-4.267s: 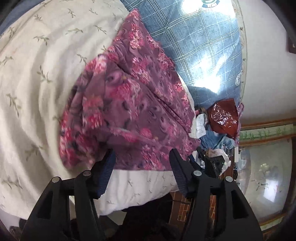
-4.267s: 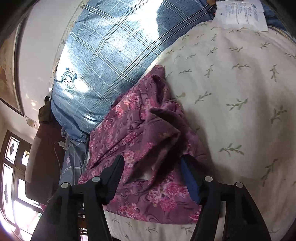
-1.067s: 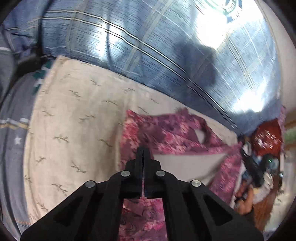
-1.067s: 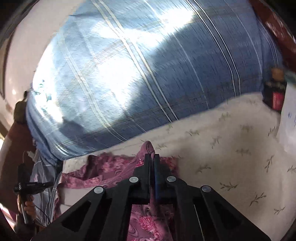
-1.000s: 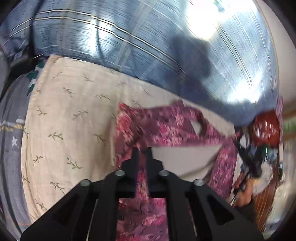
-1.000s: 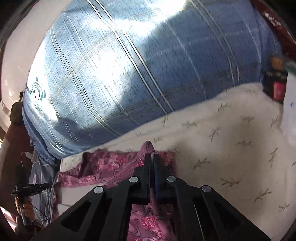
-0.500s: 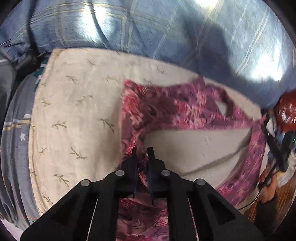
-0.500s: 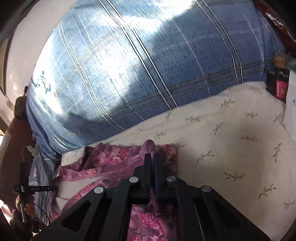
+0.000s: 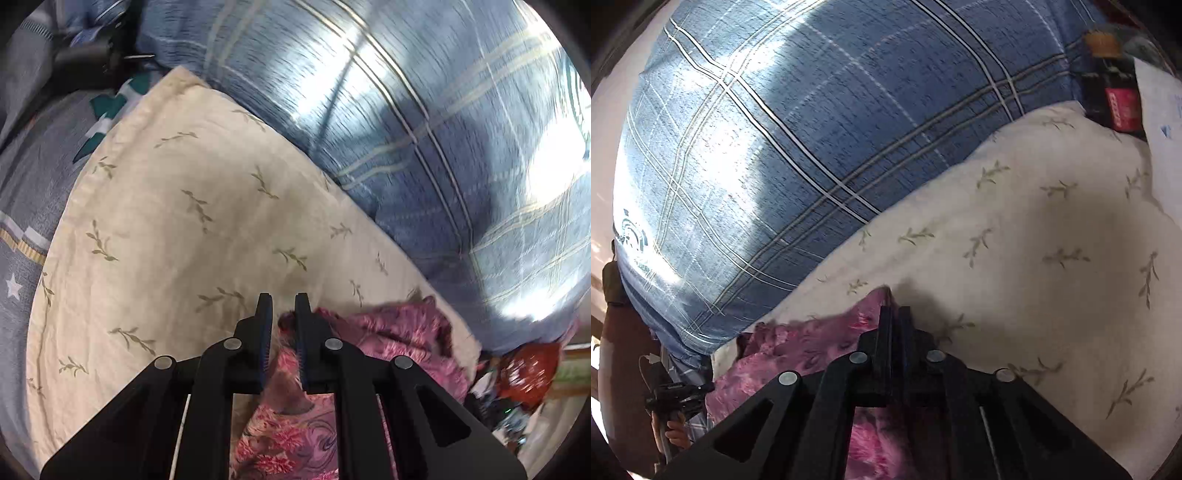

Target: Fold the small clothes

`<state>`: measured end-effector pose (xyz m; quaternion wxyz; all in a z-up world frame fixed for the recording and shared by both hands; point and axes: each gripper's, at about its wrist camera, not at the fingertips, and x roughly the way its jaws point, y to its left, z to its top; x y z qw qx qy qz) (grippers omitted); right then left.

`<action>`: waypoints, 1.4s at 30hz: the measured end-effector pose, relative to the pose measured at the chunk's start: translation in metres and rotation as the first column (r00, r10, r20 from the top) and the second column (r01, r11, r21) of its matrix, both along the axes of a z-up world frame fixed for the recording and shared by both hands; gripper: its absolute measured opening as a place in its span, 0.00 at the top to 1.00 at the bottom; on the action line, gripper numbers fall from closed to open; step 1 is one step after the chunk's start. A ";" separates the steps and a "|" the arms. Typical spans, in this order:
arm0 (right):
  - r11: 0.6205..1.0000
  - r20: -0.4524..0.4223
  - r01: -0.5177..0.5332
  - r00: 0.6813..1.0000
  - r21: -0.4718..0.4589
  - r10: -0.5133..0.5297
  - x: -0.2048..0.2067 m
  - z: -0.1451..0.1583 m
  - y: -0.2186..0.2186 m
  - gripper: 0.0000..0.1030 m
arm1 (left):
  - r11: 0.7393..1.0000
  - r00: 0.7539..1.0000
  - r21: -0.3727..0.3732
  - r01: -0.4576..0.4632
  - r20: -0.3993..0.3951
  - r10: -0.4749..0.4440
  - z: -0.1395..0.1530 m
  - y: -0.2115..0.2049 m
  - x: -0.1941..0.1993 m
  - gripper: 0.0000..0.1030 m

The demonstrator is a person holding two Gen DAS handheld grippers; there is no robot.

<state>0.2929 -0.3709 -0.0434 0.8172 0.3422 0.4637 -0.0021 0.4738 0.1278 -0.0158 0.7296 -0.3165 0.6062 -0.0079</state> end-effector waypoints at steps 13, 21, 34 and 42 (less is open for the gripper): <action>0.998 -0.019 -0.052 0.998 0.025 0.053 0.000 0.010 0.013 0.49 | 0.947 0.945 0.051 0.316 0.072 -0.319 0.023 -0.043 -0.048 0.39; 0.984 0.229 -0.159 0.958 -0.081 0.174 -0.005 0.058 0.041 0.94 | 0.960 0.938 0.048 0.275 0.207 -0.279 0.040 -0.060 -0.058 0.91; 0.998 0.103 0.002 0.995 -0.069 0.005 -0.024 0.033 0.012 0.82 | 0.988 0.975 0.031 0.152 0.162 -0.155 0.029 -0.036 -0.063 0.85; 0.968 0.024 -0.205 0.977 -0.143 0.210 -0.081 0.011 0.071 0.67 | 0.922 0.917 0.201 0.332 0.162 -0.365 0.023 -0.095 -0.115 0.67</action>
